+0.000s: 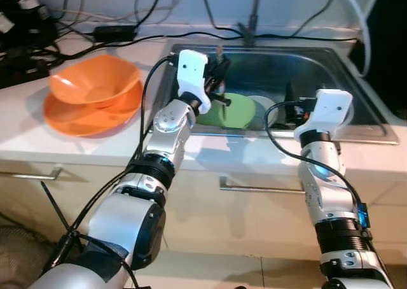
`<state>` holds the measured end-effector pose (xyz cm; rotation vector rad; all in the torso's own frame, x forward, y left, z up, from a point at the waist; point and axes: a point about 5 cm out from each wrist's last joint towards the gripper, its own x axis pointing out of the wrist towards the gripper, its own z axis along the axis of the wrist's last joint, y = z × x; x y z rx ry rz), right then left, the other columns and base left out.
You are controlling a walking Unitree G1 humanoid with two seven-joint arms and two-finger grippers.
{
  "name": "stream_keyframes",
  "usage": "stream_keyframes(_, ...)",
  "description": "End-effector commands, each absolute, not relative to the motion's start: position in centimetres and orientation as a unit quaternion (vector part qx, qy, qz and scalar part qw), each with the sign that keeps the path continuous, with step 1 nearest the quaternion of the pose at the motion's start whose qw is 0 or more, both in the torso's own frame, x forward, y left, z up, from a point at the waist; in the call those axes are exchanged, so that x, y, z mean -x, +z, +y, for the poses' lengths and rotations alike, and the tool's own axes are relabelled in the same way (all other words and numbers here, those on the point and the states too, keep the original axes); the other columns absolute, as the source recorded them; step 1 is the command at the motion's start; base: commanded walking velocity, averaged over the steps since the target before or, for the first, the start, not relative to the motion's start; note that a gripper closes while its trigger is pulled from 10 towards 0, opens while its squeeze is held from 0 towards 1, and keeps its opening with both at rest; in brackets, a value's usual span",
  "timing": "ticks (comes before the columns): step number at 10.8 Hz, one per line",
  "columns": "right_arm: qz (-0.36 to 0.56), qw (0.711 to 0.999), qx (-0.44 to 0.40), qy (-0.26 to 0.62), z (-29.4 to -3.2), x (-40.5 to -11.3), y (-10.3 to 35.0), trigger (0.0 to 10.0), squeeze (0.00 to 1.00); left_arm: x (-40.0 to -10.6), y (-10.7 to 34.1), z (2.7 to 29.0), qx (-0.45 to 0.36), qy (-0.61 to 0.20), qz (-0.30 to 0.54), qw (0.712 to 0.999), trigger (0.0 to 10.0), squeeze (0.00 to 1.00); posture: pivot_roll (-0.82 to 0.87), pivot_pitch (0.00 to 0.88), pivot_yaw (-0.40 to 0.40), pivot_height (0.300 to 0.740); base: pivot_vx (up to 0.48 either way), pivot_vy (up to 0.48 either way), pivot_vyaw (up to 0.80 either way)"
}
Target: Kitchen organization
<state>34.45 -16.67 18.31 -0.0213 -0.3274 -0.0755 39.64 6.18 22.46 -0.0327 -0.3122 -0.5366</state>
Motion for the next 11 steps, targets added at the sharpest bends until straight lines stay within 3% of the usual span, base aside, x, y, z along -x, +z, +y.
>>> stream_keyframes(1, -0.168, 0.985, 0.011, -0.033, -16.4, -34.6, 18.7, 10.0, 0.0, -39.9, 22.7, 5.8, -0.002, -0.267, -0.139, 0.954, 10.0, 0.0, 0.11, 0.061, 0.031, 0.74, 0.304, 0.0, 0.0)
stream_keyframes(2, -0.168, 0.985, 0.011, -0.033, -16.4, -34.6, 18.6, 10.0, 0.0, -39.9, 22.1, 5.8, 0.001, -0.27, -0.118, 0.956, 10.0, 0.0, 0.1, 0.062, 0.034, 0.74, 0.0, 0.0, 0.0)
stream_keyframes(3, -0.168, 0.985, 0.01, -0.033, -16.4, -34.5, 18.6, 10.0, 0.0, -39.9, 21.8, 5.7, 0.015, -0.271, -0.111, 0.956, 10.0, 0.78, 0.1, 0.062, 0.034, 0.74, 0.0, 0.0, 0.0)
stream_keyframes(4, -0.169, 0.985, 0.01, -0.034, -16.4, -34.5, 18.6, 10.0, 0.0, -39.9, 21.6, 5.7, 0.026, -0.269, -0.108, 0.957, 10.0, 1.0, 0.1, 0.062, 0.035, 0.74, 0.0, 0.0, 0.0)
stream_keyframes(7, -0.169, 0.985, 0.011, -0.037, -16.6, -34.5, 18.6, 10.0, 0.0, -40.1, 21.8, 5.9, 0.012, -0.261, -0.109, 0.959, 10.0, 1.0, 0.1, 0.062, 0.036, 0.74, 0.0, 0.0, 0.0)
stream_keyframes(8, -0.169, 0.985, 0.011, -0.037, -16.6, -34.5, 18.6, 10.0, 0.0, -40.0, 22.0, 5.9, 0.007, -0.26, -0.116, 0.959, 10.0, 0.82, 0.11, 0.06, 0.036, 0.74, 0.0, 0.0, 0.0)
stream_keyframes(9, -0.169, 0.985, 0.01, -0.036, -16.5, -34.6, 18.6, 10.0, 0.0, -40.0, 22.0, 5.9, 0.002, -0.26, -0.119, 0.958, 10.0, 0.0, 0.11, 0.059, 0.036, 0.74, 0.0, 0.0, 0.0)
stream_keyframes(11, -0.169, 0.985, 0.009, -0.035, -16.4, -34.6, 18.6, 10.0, 0.0, -40.0, 22.1, 6.0, 0.002, -0.254, -0.126, 0.959, 10.0, 0.0, 0.11, 0.056, 0.034, 0.74, 0.0, 0.0, 0.0)
